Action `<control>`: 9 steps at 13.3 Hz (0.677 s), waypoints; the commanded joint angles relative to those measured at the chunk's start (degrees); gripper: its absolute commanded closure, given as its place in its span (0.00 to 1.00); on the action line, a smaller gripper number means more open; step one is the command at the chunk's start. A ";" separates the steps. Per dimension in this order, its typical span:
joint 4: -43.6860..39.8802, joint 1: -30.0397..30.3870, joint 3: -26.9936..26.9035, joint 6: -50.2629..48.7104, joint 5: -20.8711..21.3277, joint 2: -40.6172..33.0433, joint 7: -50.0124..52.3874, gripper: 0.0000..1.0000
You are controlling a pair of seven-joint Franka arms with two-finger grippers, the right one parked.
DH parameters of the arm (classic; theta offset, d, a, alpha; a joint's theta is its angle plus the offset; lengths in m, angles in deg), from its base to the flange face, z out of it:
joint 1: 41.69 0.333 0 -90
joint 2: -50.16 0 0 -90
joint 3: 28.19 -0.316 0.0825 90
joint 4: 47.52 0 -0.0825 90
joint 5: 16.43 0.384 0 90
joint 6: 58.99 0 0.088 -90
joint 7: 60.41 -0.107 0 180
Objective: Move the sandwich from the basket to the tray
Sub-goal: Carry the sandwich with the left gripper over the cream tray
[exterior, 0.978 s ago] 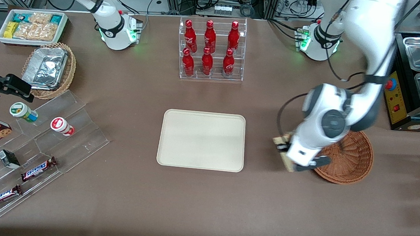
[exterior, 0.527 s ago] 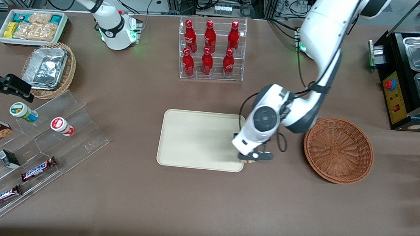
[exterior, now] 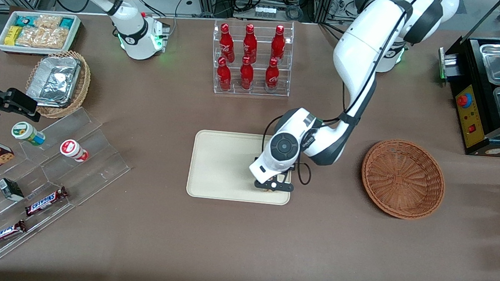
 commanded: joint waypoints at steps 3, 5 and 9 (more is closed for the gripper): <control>-4.48 -1.27 -0.44 -1.11 0.10 2.89 -0.88 0.27; -4.40 -1.27 -0.53 -1.46 0.19 1.67 -0.09 0.07; -1.77 3.46 -1.76 -10.76 0.36 -8.95 1.75 0.00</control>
